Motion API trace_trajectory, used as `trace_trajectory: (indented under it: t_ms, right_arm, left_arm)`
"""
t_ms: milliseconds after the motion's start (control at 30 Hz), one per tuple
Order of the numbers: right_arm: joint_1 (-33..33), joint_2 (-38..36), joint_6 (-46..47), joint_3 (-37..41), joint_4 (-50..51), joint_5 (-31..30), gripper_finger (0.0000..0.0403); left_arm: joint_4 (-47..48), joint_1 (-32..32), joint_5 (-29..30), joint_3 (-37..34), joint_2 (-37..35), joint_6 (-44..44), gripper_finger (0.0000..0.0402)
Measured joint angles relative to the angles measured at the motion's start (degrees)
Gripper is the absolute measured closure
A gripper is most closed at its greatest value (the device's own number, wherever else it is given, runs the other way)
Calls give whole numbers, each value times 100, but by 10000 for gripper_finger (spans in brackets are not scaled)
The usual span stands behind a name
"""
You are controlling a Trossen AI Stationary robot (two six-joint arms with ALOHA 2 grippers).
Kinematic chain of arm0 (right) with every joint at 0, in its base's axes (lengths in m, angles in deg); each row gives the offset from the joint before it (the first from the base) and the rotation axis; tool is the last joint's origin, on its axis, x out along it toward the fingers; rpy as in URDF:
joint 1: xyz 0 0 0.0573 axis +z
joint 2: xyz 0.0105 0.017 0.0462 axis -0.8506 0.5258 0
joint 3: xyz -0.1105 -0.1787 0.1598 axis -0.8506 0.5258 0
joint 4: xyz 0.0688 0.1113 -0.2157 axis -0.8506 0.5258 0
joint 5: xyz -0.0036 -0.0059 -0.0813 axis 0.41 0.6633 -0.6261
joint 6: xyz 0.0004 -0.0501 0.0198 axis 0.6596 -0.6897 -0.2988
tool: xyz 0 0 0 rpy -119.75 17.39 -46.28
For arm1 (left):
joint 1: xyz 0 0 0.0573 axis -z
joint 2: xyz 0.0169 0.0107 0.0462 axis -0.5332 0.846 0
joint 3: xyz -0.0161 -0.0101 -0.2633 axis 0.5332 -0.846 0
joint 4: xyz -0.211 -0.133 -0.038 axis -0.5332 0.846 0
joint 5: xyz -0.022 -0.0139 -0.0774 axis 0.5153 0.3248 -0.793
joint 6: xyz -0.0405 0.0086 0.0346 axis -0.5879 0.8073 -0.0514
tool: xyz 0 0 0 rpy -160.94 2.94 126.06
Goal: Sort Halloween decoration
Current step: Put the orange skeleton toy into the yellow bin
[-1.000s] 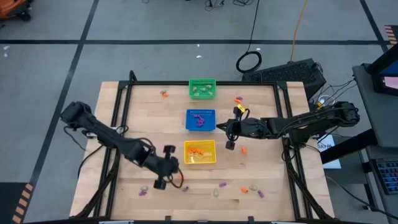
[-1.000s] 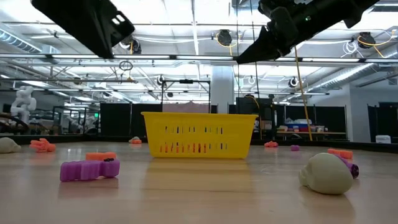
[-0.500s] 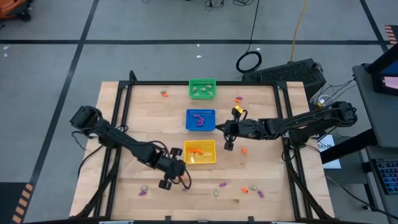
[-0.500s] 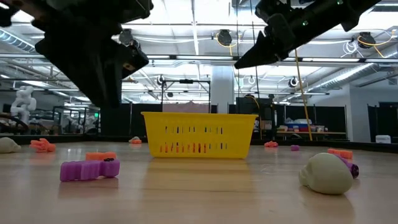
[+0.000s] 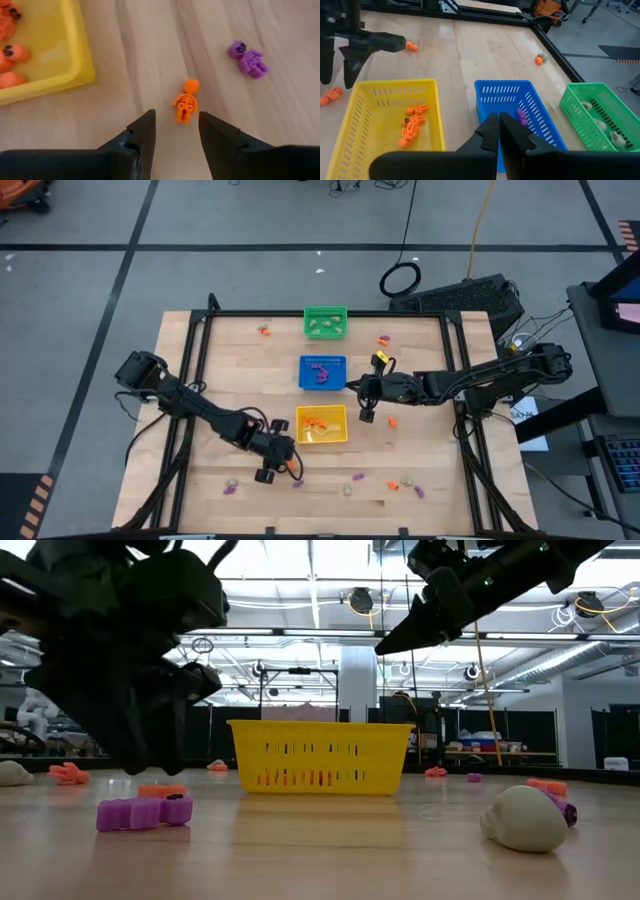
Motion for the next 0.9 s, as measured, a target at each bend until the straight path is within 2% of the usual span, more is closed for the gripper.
trace_trajectory:
  t_ms: [200, 467, 600, 767, 900]
  right_arm:
    - [0, 0, -33, 0, -11, 0, 403]
    - [0, 0, -89, 2, -78, 0, 403]
    - [0, 0, -90, 2, -79, 0, 403]
    - [-1, 0, -90, 2, -79, 0, 403]
    - [0, 0, -90, 2, -76, 0, 403]
  left_arm:
    - [-234, 2, 9, -247, 94, -2, 263]
    - [-882, 2, -20, -276, 378, 62, 305]
    - [-928, 9, -22, -276, 387, 111, 332]
    - [-885, 7, -26, -276, 322, 324, 390]
    - [-570, -13, -3, -193, -33, 365, 394]
